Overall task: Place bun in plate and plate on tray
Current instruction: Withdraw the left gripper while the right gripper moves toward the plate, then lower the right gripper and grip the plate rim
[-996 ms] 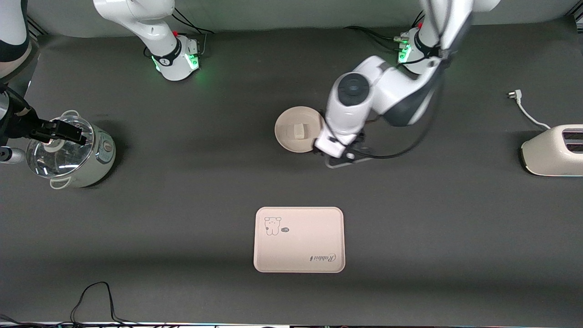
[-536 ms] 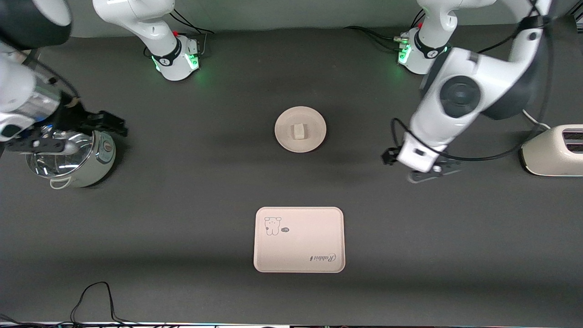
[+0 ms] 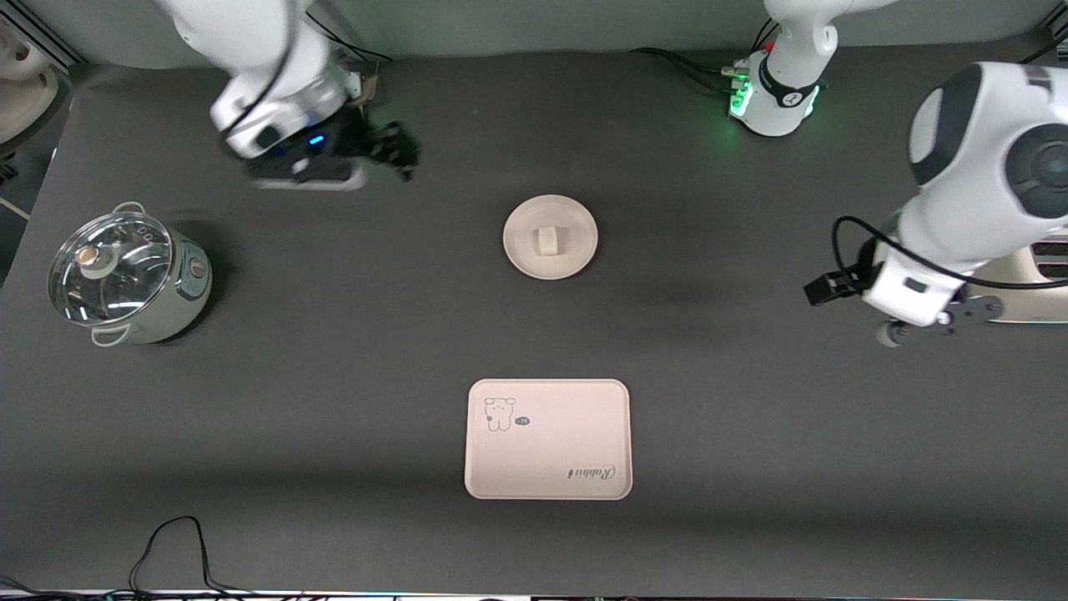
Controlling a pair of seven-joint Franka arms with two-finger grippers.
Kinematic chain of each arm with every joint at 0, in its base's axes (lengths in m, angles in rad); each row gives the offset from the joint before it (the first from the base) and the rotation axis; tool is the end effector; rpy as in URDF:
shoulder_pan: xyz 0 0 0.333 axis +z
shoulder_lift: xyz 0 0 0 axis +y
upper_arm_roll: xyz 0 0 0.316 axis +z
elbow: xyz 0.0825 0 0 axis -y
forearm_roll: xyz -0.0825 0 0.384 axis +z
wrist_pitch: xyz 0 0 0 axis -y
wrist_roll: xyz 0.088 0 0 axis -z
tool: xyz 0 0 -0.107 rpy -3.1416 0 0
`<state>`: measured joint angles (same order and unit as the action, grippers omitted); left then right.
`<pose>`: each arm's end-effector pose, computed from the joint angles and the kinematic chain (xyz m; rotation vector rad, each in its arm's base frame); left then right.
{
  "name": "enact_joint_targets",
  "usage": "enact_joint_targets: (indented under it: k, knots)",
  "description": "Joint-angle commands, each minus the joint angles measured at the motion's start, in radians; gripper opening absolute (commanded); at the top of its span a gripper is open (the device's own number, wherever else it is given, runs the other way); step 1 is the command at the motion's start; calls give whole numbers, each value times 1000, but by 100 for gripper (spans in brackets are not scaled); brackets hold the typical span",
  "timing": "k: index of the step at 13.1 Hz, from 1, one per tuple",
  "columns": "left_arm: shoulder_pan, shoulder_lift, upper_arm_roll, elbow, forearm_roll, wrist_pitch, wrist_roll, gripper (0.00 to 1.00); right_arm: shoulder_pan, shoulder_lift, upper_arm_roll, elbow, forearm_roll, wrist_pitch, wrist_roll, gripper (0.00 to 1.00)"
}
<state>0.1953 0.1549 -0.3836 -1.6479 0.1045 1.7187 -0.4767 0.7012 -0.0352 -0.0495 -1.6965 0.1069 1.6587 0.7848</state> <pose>0.5933 -0.0898 0.5168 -3.0462 -0.4158 0.0828 0.4303 0.3410 0.5925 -3.0521 0.2180 0.1121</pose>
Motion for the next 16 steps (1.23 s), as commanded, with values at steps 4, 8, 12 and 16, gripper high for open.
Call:
enact_joint_targets:
  k: [4,8,12,16]
  knots:
    - [-26,-3,176,141,-51,-168,260,100,159,-11,-15,-80,126,142,130,100]
    - [-172,-12,330,145,-52,-175,288,100,155,-28,-21,-146,140,168,-14,100]
    - [-257,-35,417,143,-83,-192,338,100,152,-55,-24,-228,181,223,-139,100]
    - [-246,-60,427,143,-89,-209,366,100,159,-37,-21,-395,182,456,-141,100]
